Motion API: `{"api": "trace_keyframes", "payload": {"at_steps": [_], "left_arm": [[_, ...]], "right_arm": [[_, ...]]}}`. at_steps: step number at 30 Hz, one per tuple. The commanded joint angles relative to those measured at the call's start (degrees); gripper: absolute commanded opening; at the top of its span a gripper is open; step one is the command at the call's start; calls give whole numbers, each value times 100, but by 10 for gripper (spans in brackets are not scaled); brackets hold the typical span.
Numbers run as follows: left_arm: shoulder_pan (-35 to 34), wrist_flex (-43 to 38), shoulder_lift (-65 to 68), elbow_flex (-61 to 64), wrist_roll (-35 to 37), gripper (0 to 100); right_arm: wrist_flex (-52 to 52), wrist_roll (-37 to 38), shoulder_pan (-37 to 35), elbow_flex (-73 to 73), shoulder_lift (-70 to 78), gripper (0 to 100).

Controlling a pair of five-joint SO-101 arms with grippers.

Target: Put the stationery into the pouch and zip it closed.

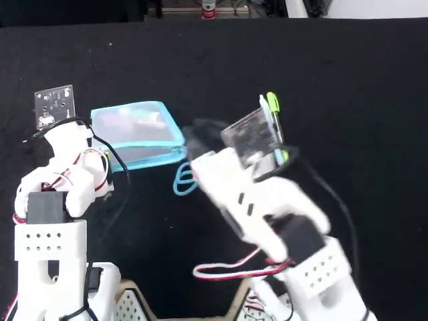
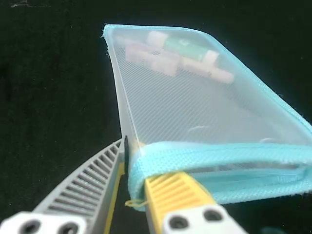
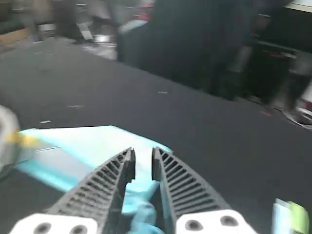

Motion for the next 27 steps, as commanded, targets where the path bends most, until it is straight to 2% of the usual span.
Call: {"api": "trace_keyframes", "payload": {"at_steps": [1, 5, 10, 14, 19, 27], "left_arm": [[22, 18, -44, -101, -26, 29], [22, 18, -44, -101, -26, 29], [22, 18, -44, -101, -26, 29], [22, 18, -44, -101, -26, 29], [13, 26, -44, -101, -26, 29], [13, 26, -44, -101, -26, 29]], "right_arm": [[1231, -229, 1319, -1288, 611, 67], [1820, -220, 2119, -1842, 1710, 109], [1890, -220, 2637, -2378, 3363, 116], [1890, -211, 2927, -3248, 4822, 116], [1925, 176, 3121, -4655, 6756, 114], [1925, 176, 3411, -7029, 9305, 114]]}}
